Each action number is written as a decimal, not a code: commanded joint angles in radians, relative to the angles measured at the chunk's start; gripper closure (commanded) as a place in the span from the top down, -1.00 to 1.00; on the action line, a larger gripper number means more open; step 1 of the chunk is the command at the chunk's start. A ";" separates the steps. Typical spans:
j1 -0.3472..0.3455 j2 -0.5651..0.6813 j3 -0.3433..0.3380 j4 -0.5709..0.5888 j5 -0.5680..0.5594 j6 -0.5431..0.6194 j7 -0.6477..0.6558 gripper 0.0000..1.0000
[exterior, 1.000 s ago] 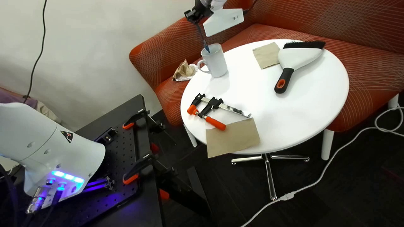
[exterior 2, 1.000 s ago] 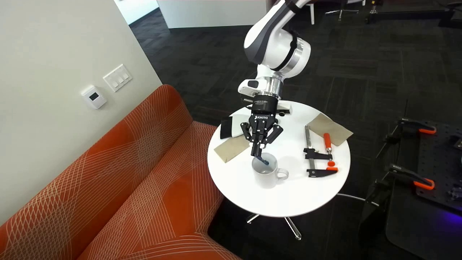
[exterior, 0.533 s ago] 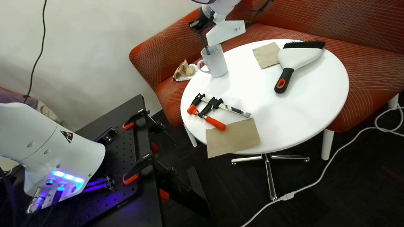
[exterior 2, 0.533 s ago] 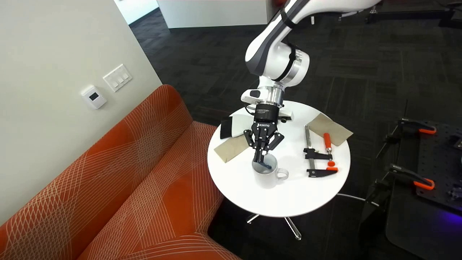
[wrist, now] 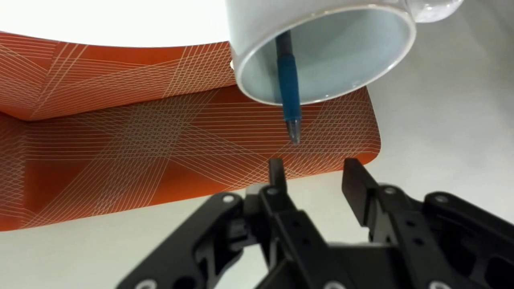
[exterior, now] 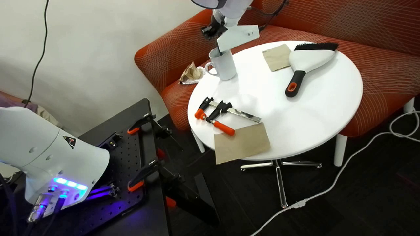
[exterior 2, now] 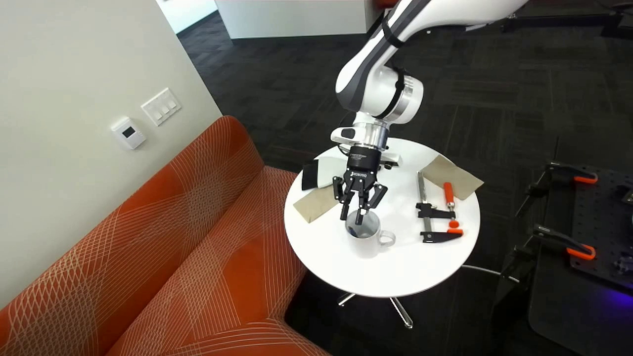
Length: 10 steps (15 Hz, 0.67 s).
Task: Put the pen in the mug cup
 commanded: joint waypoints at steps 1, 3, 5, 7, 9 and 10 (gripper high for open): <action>0.048 -0.085 -0.010 -0.062 0.011 0.085 0.042 0.47; 0.067 -0.131 -0.008 -0.094 -0.003 0.114 0.063 0.77; 0.085 -0.185 -0.007 -0.130 -0.020 0.131 0.086 0.99; 0.098 -0.244 -0.008 -0.166 -0.048 0.129 0.116 1.00; 0.109 -0.303 -0.009 -0.198 -0.086 0.125 0.151 1.00; 0.111 -0.330 -0.008 -0.210 -0.109 0.118 0.175 1.00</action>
